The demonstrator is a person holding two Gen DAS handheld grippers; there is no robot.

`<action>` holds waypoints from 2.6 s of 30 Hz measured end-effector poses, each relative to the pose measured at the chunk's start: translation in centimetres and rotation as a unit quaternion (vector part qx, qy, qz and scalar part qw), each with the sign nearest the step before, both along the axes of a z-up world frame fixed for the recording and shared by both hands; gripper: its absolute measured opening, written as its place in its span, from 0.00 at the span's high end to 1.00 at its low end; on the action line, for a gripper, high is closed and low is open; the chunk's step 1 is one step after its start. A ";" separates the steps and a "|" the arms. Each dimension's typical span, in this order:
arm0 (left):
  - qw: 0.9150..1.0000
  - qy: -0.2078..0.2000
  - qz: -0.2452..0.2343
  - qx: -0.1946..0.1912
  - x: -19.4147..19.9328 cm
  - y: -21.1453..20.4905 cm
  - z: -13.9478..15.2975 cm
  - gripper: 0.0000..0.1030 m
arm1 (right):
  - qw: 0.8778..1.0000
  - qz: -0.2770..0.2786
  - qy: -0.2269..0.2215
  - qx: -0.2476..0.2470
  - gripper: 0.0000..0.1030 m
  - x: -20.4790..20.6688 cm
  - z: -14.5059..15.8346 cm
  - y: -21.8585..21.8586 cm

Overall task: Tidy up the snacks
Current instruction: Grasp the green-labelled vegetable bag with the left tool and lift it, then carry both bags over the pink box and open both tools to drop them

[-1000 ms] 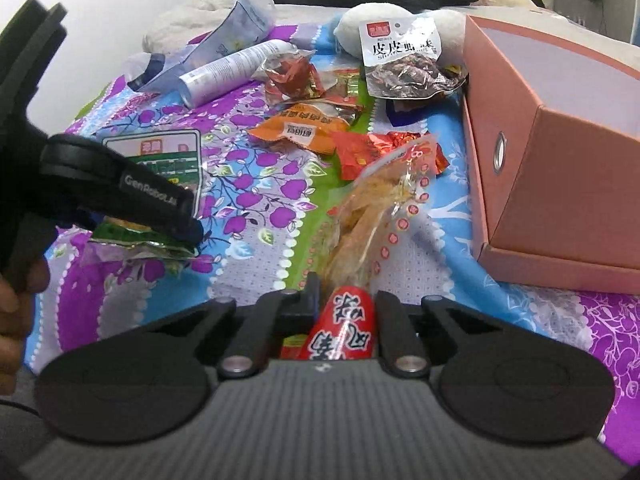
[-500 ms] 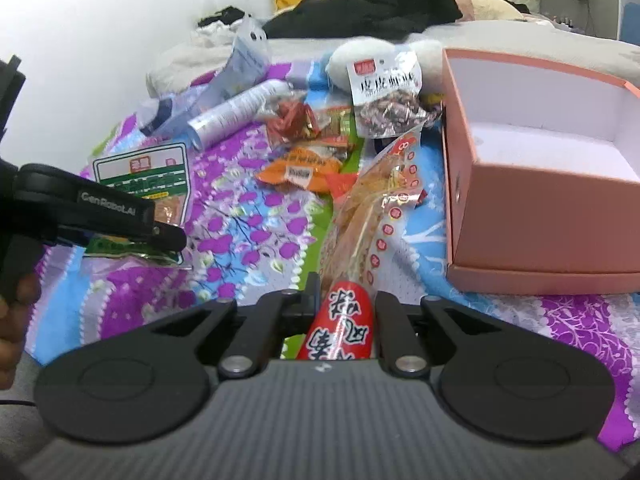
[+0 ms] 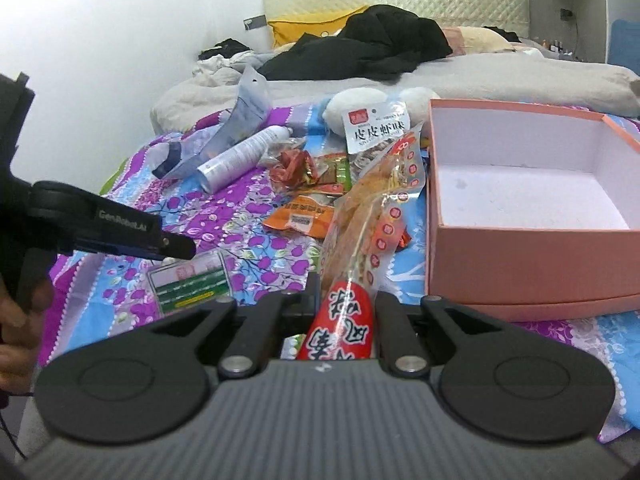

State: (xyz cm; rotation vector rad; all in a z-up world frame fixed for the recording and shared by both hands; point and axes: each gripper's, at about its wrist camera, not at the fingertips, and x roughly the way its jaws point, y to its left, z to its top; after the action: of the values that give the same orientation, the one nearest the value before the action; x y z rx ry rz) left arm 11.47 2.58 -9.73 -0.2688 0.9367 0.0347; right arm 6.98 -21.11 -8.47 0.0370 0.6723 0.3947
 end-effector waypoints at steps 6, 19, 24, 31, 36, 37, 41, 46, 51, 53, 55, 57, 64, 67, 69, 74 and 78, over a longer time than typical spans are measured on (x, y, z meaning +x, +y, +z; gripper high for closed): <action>0.999 0.032 0.009 -0.022 -0.4 1.1 -2.8 0.58 | 0.999 -0.003 0.034 -0.008 0.89 -0.2 -2.6 -0.3; 0.994 0.103 0.022 0.007 -0.1 1.2 -7.4 0.09 | 0.997 -0.007 0.072 -0.015 0.89 -0.4 -5.4 -0.6; 0.990 0.121 0.065 0.003 0.4 1.5 -8.8 0.06 | 0.997 -0.004 0.072 -0.014 0.89 -0.5 -5.5 -0.5; 0.987 0.145 0.073 0.018 1.4 0.7 -10.3 0.00 | 0.998 -0.002 0.062 -0.017 0.89 -0.9 -4.8 -0.7; 0.986 0.143 0.069 0.042 2.2 -0.4 -10.7 0.00 | 0.998 -0.004 0.065 -0.012 0.89 -1.0 -4.9 -1.0; 0.986 0.142 0.070 0.045 2.3 -0.6 -10.7 0.00 | 0.998 -0.004 0.064 -0.012 0.89 -1.0 -4.9 -1.1; 0.987 0.134 0.073 0.048 2.3 -0.7 -10.6 0.05 | 0.998 -0.008 0.063 -0.006 0.89 -0.9 -4.8 -1.5; 0.991 0.109 0.067 0.048 2.1 -0.7 -9.3 0.44 | 0.998 -0.007 0.057 -0.007 0.89 -1.1 -4.1 -1.7; 0.994 0.093 0.050 0.039 1.9 -0.8 -8.5 0.54 | 0.999 -0.002 0.044 -0.002 0.89 -1.2 -3.2 -1.9; 0.995 0.084 0.044 0.036 1.7 -1.0 -8.0 0.55 | 0.999 -0.002 0.042 0.001 0.89 -1.2 -2.9 -2.0; 0.996 0.074 0.035 0.034 1.4 -1.3 -7.1 0.55 | 0.999 -0.001 0.040 0.003 0.89 -1.2 -2.7 -1.9; 0.997 0.063 0.026 0.036 1.2 -1.6 -6.1 0.55 | 0.999 -0.001 0.036 0.004 0.89 -1.2 -2.4 -1.9; 1.000 0.017 0.002 0.024 0.6 -2.4 -1.3 0.55 | 1.000 0.000 0.015 0.014 0.89 -1.3 -0.6 -2.0; 1.000 -0.002 -0.013 0.018 0.8 -3.2 0.6 0.55 | 1.000 -0.001 0.000 0.020 0.89 -1.4 0.6 -2.3; 0.999 -0.017 -0.024 0.014 1.0 -3.9 1.8 0.55 | 1.000 -0.006 -0.012 0.025 0.89 -1.4 1.5 -2.7; 0.997 -0.053 -0.064 0.005 2.7 -6.2 4.7 0.55 | 0.998 -0.030 -0.042 0.020 0.89 -0.2 3.3 -4.1; 0.992 -0.080 -0.101 0.013 4.9 -8.7 6.9 0.55 | 0.996 -0.061 -0.067 0.016 0.89 1.6 4.7 -6.1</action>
State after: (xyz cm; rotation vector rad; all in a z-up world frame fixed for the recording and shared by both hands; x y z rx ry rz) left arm 16.39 -6.14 -2.85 -0.1486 0.7991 -0.1596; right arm 8.54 -27.20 -3.73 0.0806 0.5290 0.2879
